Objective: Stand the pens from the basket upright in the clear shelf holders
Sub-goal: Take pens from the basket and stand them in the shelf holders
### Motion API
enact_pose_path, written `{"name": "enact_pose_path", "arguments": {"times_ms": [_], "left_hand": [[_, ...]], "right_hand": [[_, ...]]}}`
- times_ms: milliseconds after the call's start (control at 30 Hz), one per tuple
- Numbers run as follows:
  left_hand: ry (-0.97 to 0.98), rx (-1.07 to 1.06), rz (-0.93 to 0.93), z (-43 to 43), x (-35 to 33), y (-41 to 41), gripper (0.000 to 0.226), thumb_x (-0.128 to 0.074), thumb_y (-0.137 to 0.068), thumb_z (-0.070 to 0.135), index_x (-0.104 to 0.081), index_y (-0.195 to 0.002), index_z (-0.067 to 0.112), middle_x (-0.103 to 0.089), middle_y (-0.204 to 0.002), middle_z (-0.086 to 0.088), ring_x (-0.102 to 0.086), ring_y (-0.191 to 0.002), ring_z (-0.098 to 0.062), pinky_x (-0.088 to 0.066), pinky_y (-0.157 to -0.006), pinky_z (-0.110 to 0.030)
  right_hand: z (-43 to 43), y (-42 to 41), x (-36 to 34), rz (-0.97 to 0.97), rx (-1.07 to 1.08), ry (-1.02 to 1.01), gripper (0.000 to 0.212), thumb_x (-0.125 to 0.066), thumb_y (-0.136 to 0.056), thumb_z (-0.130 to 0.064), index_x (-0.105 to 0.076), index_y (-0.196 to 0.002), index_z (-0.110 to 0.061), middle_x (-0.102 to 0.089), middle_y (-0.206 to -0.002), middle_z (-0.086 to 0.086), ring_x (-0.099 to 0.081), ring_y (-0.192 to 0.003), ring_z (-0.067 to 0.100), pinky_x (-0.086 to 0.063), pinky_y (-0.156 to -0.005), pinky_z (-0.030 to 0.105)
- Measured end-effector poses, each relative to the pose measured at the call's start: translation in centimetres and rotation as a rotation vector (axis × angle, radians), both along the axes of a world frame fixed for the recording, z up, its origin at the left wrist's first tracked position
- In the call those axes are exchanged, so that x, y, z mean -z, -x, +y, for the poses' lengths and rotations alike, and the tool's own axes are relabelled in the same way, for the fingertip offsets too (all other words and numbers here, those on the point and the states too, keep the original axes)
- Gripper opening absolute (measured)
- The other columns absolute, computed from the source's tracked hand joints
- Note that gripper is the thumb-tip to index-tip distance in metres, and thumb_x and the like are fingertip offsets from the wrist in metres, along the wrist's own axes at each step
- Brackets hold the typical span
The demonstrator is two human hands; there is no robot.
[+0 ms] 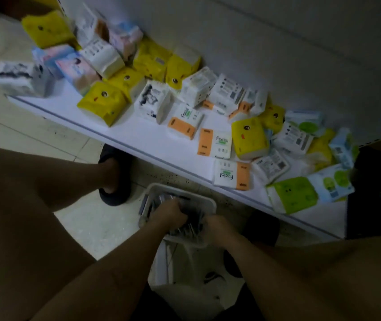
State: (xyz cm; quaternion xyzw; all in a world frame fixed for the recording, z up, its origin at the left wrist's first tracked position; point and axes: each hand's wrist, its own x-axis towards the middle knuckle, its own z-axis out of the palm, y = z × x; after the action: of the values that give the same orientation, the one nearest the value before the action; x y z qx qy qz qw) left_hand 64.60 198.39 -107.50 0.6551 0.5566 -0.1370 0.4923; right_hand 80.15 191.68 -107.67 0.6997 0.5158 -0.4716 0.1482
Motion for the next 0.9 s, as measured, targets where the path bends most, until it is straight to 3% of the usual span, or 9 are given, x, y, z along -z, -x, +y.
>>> {"name": "enact_pose_path", "arguments": {"times_ms": [133,333,433,533,700,800,900], "left_hand": [[0.101,-0.084,0.025,-0.7,2.1,0.8,0.02,-0.061,-0.088,0.023,-0.065,-0.101,0.008,-0.065,-0.095,-0.01,-0.062,-0.089,-0.022,-0.051,-0.075,-0.029],[0.131,-0.162,-0.023,-0.6,2.1,1.4,0.02,-0.059,-0.09,0.026,-0.068,-0.093,0.008,-0.067,-0.085,-0.009,-0.063,-0.078,-0.019,-0.046,-0.062,-0.023],[0.133,-0.221,-0.055,-0.2,1.0,2.2,0.02,-0.06,-0.091,0.026,-0.068,-0.097,0.009,-0.069,-0.091,-0.01,-0.065,-0.082,-0.018,-0.052,-0.072,-0.027],[0.122,-0.272,-0.053,0.5,0.2,2.6,0.021,-0.059,-0.092,0.026,-0.068,-0.103,0.01,-0.07,-0.098,-0.01,-0.067,-0.091,-0.021,-0.055,-0.087,-0.04],[0.143,-0.24,-0.05,0.1,0.5,2.5,0.026,-0.058,-0.093,0.028,-0.066,-0.108,0.007,-0.068,-0.103,-0.012,-0.065,-0.096,-0.024,-0.052,-0.091,-0.043],[0.133,-0.185,-0.024,-0.5,1.4,2.3,0.025,-0.058,-0.093,0.028,-0.068,-0.103,0.008,-0.068,-0.097,-0.01,-0.064,-0.089,-0.021,-0.053,-0.082,-0.033],[0.136,-0.1,0.01,-0.7,2.6,2.1,0.027,-0.054,-0.093,0.025,-0.07,-0.087,0.005,-0.062,-0.076,-0.006,-0.054,-0.067,-0.013,-0.042,-0.06,-0.021]], "right_hand": [[1.0,1.1,3.3,0.007,-0.067,0.113,0.031,-0.047,-0.099,-0.018,-0.055,-0.127,-0.006,-0.057,-0.126,0.015,-0.056,-0.108,0.027,-0.043,-0.077,0.022],[0.8,1.3,6.5,0.028,-0.248,0.204,0.033,-0.042,-0.102,-0.021,-0.05,-0.13,-0.007,-0.053,-0.13,0.014,-0.053,-0.114,0.029,-0.043,-0.091,0.031],[0.6,1.9,7.5,-0.005,-0.37,0.27,0.044,-0.049,-0.099,-0.027,-0.042,-0.14,-0.013,-0.043,-0.141,0.012,-0.045,-0.124,0.032,-0.041,-0.104,0.045],[0.3,2.8,8.4,-0.055,-0.489,0.363,0.055,-0.05,-0.098,-0.032,-0.033,-0.147,-0.016,-0.034,-0.148,0.014,-0.038,-0.132,0.035,-0.035,-0.109,0.049],[-0.1,3.5,9.0,-0.133,-0.58,0.328,0.058,-0.043,-0.1,-0.034,-0.023,-0.15,-0.014,-0.032,-0.15,0.017,-0.038,-0.133,0.038,-0.03,-0.111,0.053],[0.5,3.5,8.4,-0.119,-0.464,0.355,0.048,-0.049,-0.097,-0.033,-0.042,-0.139,-0.01,-0.048,-0.138,0.016,-0.05,-0.122,0.035,-0.041,-0.101,0.045],[1.2,2.7,7.3,-0.038,-0.141,0.247,0.025,-0.052,-0.095,-0.025,-0.064,-0.107,-0.007,-0.063,-0.102,0.009,-0.06,-0.105,0.03,-0.045,-0.081,0.033]]}}
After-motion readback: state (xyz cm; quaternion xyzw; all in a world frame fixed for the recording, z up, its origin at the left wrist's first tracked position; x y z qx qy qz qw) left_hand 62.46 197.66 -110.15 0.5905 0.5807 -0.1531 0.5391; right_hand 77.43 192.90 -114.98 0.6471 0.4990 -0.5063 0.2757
